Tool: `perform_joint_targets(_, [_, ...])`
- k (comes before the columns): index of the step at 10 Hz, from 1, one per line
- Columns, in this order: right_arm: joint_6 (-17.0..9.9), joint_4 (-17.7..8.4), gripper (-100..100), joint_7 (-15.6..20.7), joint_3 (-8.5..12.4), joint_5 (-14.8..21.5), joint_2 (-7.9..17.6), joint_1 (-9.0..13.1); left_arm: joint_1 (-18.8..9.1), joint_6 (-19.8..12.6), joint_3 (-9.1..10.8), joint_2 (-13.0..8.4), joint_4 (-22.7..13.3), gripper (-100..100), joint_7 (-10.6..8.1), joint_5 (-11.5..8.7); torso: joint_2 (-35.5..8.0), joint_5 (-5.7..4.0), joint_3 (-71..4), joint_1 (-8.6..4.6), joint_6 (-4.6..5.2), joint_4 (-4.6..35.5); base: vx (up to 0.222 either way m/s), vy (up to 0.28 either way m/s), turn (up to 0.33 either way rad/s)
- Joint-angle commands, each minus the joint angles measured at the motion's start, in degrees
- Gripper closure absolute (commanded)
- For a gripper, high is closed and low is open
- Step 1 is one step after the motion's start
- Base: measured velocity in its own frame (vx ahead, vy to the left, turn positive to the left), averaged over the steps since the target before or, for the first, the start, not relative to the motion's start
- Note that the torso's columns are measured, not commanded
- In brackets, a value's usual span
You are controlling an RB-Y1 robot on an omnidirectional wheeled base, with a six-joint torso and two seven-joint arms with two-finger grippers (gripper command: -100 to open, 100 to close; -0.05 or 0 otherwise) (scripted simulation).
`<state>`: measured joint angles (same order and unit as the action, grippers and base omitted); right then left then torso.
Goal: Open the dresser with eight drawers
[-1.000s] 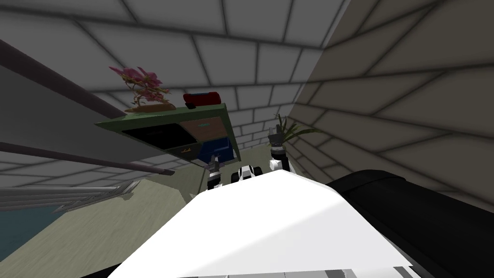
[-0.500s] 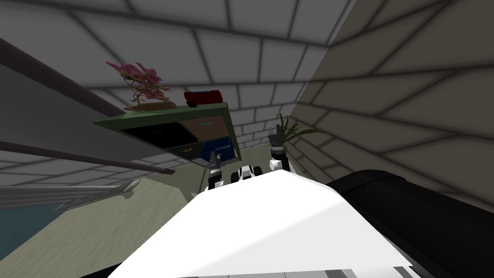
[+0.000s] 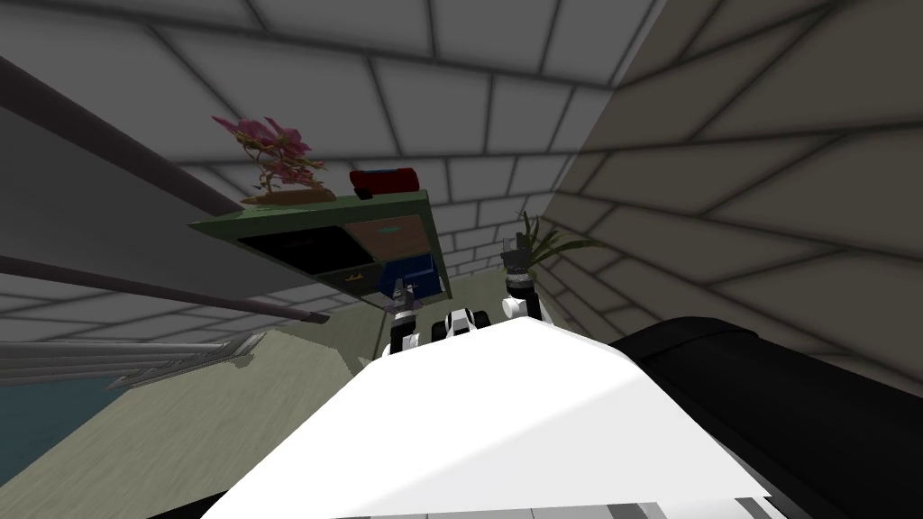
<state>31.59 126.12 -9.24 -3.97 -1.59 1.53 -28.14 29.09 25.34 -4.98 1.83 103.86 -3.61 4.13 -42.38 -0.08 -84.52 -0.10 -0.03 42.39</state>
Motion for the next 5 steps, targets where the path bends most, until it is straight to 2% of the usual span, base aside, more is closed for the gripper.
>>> perform_joint_targets(1, [0.0,0.0,0,0.0,0.0,0.0,0.0,0.0,0.0,0.0,0.00,0.0,-0.1,0,-0.01,0.0,0.0,0.02,0.0,0.01,0.01,0.0,0.000,0.000,0.000])
perform_joint_targets(5, [0.0,0.0,0,0.0,0.0,0.0,0.0,0.0,0.1,-0.1,0.02,0.0,-0.1,0,0.00,0.0,0.1,0.07,0.0,0.09,0.03,-0.1,0.000,0.000,0.000])
